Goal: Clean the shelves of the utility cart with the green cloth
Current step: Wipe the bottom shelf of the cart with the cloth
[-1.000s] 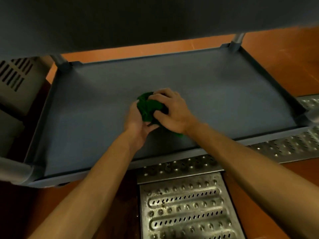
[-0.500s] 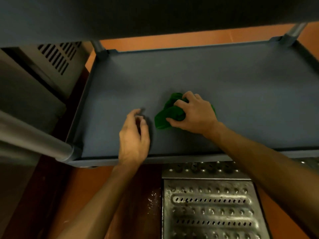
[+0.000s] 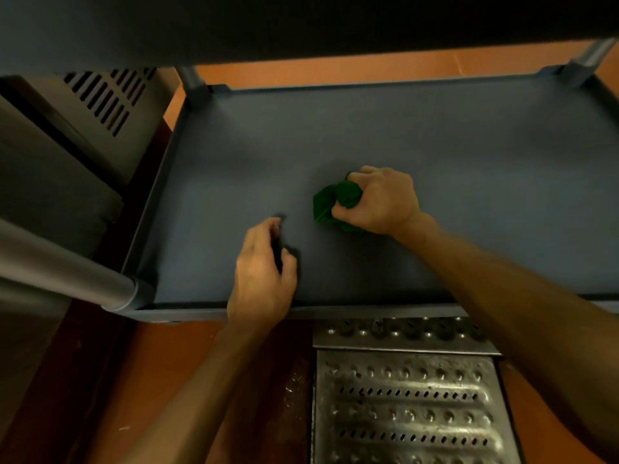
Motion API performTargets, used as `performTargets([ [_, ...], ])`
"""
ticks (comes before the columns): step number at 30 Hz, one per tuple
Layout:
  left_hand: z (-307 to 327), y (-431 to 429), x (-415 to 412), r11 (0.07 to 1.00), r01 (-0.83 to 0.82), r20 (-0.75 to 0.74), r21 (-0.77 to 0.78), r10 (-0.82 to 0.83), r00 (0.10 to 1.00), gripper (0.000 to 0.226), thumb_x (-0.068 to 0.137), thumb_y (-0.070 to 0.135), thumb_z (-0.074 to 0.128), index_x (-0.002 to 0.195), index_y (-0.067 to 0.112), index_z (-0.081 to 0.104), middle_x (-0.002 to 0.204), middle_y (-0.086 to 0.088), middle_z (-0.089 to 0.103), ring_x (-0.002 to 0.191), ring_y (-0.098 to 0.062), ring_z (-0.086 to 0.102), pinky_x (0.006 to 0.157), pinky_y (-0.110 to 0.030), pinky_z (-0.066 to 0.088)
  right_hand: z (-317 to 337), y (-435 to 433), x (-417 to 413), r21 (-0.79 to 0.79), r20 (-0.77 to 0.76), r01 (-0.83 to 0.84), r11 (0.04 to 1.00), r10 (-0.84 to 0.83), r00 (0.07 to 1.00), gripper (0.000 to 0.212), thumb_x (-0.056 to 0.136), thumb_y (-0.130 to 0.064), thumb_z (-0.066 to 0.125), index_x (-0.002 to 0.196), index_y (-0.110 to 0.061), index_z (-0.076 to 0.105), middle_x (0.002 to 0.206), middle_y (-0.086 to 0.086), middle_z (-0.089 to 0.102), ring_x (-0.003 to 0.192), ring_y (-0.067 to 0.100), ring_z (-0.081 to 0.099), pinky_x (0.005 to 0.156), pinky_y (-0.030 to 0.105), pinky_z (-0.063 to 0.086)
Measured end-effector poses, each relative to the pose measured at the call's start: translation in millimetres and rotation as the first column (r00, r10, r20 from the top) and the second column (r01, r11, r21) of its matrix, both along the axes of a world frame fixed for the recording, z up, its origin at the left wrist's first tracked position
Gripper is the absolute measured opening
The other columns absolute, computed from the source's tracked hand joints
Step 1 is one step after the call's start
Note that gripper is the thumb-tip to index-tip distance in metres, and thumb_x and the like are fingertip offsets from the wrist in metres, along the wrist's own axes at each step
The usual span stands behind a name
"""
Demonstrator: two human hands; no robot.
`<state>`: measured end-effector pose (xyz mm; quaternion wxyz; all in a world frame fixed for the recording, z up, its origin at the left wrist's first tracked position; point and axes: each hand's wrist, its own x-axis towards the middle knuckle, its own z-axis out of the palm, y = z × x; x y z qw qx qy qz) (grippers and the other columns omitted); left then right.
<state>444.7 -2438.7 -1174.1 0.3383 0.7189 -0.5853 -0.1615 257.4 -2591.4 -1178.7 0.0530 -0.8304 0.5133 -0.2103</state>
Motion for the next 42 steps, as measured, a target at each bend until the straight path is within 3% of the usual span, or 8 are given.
performTargets([
  [5,-1,1,-1,0.999,0.023,0.035,0.045,-0.025,0.999,0.055,0.095,0.014,0.059,0.146,0.016,0.040,0.142,-0.005,0.041,0.123,-0.012,0.046,0.101,-0.018,0.032,3,-24,-18,0.012,-0.015,0.080,0.997,-0.079,0.997,0.050,0.065,-0.070,0.044,0.068,-0.022,0.058,0.074,-0.003,0.059,0.074,0.024,0.064,0.060,0.029,0.043],
  [11,-1,0,0,0.998,0.007,0.038,0.065,-0.009,0.999,0.057,0.095,0.017,0.059,0.147,0.019,0.036,0.145,-0.002,0.035,0.127,-0.017,0.045,0.105,-0.024,0.034,-1,-50,-70,-0.039,-0.067,0.194,0.980,-0.196,0.978,0.056,0.077,-0.068,0.047,0.101,-0.021,0.063,0.101,0.008,0.057,0.084,0.035,0.062,0.065,0.037,0.050],
  [21,-1,2,0,1.000,-0.010,0.090,-0.005,0.010,0.996,0.049,0.088,0.008,0.065,0.135,0.007,0.050,0.141,-0.013,0.040,0.126,-0.025,0.047,0.105,-0.024,0.032,-2,-51,-170,-0.064,-0.099,0.469,0.881,-0.474,0.875,0.052,0.084,-0.061,0.049,0.107,-0.016,0.059,0.107,0.018,0.053,0.095,0.044,0.055,0.065,0.043,0.049],
  [26,1,4,-1,1.000,-0.009,0.096,-0.015,0.010,0.995,0.047,0.089,0.007,0.065,0.134,0.005,0.051,0.139,-0.014,0.042,0.121,-0.022,0.047,0.100,-0.020,0.031,-7,-38,-207,-0.084,-0.053,0.513,0.854,-0.518,0.854,0.061,0.082,-0.053,0.043,0.127,-0.013,0.054,0.133,0.018,0.049,0.117,0.046,0.044,0.080,0.056,0.051],
  [30,3,4,-2,1.000,-0.005,0.095,-0.018,0.007,0.995,0.047,0.089,0.007,0.065,0.133,0.005,0.051,0.138,-0.015,0.043,0.120,-0.024,0.048,0.100,-0.023,0.032,-6,-33,-223,-0.059,-0.008,0.536,0.842,-0.538,0.843,0.069,0.084,-0.038,0.045,0.150,-0.022,0.033,0.160,0.013,0.024,0.128,0.051,0.036,0.100,0.057,0.039],
  [32,3,4,-3,1.000,-0.004,0.100,-0.013,0.005,0.995,0.047,0.089,0.008,0.065,0.134,0.006,0.051,0.138,-0.014,0.043,0.119,-0.022,0.048,0.099,-0.024,0.034,-5,-33,-227,-0.092,-0.025,0.508,0.857,-0.511,0.859,0.069,0.085,-0.033,0.044,0.153,-0.023,0.031,0.161,0.013,0.023,0.121,0.052,0.044,0.098,0.055,0.041],
  [37,5,5,-8,1.000,0.003,0.106,0.016,-0.004,0.994,0.047,0.090,0.010,0.065,0.134,0.007,0.051,0.139,-0.014,0.043,0.120,-0.023,0.048,0.097,-0.024,0.033,5,-33,-219,-0.043,-0.052,0.519,0.854,-0.521,0.852,0.056,0.078,-0.038,0.037,0.127,-0.028,0.062,0.137,0.004,0.057,0.108,0.048,0.052,0.086,0.051,0.051],
  [42,3,6,-12,0.999,0.035,0.098,-0.005,-0.034,0.995,0.047,0.087,0.011,0.068,0.132,0.007,0.053,0.136,-0.014,0.045,0.119,-0.023,0.050,0.099,-0.025,0.035,9,-30,-205,-0.002,-0.055,0.584,0.812,-0.583,0.811,0.055,0.083,-0.058,0.043,0.122,-0.025,0.063,0.128,0.009,0.058,0.112,0.044,0.049,0.082,0.048,0.049],
])
